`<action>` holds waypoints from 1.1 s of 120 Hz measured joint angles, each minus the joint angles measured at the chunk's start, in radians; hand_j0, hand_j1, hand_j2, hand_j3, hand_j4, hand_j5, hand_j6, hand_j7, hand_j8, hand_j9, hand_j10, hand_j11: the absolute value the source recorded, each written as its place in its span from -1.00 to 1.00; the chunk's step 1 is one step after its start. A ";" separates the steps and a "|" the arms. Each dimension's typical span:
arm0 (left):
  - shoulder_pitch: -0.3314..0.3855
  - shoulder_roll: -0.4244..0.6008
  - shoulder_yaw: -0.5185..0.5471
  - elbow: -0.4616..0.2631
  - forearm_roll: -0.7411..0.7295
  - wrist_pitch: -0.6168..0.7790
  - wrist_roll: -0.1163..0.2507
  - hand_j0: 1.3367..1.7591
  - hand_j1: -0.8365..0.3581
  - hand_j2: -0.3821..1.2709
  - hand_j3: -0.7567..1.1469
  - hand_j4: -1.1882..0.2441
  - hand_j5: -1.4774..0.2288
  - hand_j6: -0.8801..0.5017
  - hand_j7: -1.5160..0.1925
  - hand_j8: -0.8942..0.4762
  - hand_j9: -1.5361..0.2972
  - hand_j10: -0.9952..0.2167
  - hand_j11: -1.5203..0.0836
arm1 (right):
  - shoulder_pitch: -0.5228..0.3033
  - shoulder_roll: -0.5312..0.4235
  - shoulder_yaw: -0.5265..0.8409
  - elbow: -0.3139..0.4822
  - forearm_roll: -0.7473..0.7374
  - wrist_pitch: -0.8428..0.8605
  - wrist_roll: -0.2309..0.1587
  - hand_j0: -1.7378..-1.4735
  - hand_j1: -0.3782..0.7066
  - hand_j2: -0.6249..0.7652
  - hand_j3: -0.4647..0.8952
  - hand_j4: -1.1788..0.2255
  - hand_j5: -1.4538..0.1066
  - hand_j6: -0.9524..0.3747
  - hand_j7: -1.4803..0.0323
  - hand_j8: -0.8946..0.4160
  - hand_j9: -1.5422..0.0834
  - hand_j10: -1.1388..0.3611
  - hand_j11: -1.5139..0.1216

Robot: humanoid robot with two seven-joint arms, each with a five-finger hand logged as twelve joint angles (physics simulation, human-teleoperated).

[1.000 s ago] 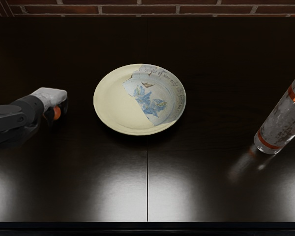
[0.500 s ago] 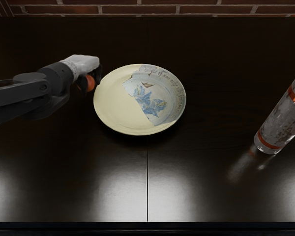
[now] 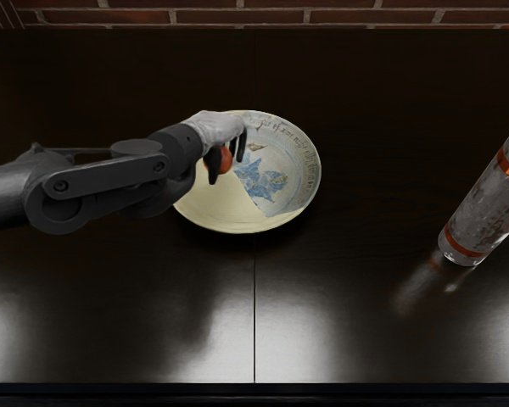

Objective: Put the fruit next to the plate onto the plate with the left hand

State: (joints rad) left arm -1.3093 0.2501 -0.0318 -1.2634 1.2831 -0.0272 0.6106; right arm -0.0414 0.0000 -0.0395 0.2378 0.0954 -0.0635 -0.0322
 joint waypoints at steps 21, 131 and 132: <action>0.023 0.000 0.002 0.015 0.000 0.000 0.000 0.51 -0.16 0.18 -0.20 -0.33 -0.47 -0.49 -0.35 -0.37 -0.39 -0.43 -0.33 | 0.001 0.000 0.000 0.000 0.000 0.000 0.000 -0.40 -0.87 -0.11 -0.32 0.63 0.81 0.39 0.90 0.32 0.84 0.47 0.80; 0.111 0.635 -0.305 -0.153 -1.161 -0.548 0.000 0.52 0.48 -0.46 -0.20 0.30 0.34 -0.10 0.38 -0.07 0.31 0.22 0.48 | 0.002 0.000 0.001 0.000 0.000 0.001 0.000 -0.40 -0.87 -0.11 -0.32 0.63 0.81 0.39 0.90 0.32 0.84 0.47 0.80; 0.114 0.636 -0.310 -0.153 -1.168 -0.550 0.000 0.52 0.48 -0.46 -0.20 0.30 0.34 -0.10 0.38 -0.07 0.31 0.22 0.48 | 0.002 0.000 0.001 0.000 0.000 0.001 0.000 -0.40 -0.87 -0.11 -0.32 0.63 0.81 0.39 0.90 0.32 0.84 0.47 0.80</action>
State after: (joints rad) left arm -1.1953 0.8864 -0.3416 -1.4164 0.1147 -0.5775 0.6109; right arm -0.0399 0.0000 -0.0386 0.2380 0.0952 -0.0629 -0.0322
